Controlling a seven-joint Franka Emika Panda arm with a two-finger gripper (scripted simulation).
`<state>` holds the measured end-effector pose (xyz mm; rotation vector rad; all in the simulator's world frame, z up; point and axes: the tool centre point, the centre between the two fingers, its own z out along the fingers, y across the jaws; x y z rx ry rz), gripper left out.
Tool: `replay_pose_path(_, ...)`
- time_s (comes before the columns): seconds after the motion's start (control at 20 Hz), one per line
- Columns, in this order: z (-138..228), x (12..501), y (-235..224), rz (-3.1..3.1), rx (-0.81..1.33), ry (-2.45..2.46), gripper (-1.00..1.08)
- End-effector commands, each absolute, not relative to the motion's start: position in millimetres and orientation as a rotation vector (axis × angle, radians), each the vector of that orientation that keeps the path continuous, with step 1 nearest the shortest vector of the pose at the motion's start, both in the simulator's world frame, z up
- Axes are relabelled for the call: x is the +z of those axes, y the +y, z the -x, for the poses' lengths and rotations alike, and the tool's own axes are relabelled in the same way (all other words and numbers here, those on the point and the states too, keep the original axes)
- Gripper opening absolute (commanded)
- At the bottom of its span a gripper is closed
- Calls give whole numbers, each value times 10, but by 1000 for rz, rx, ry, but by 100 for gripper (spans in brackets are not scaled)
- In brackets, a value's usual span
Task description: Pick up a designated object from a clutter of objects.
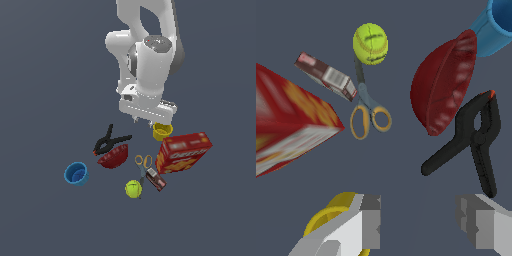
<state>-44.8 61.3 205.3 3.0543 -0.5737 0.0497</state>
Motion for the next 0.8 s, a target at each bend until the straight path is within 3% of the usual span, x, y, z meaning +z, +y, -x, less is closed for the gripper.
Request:
replay_pose_path(0.0,516,1942,700,-3045,62,-635,28)
replay_pose_path(0.75,1038,1354,1180,-2986,115,-990,28)
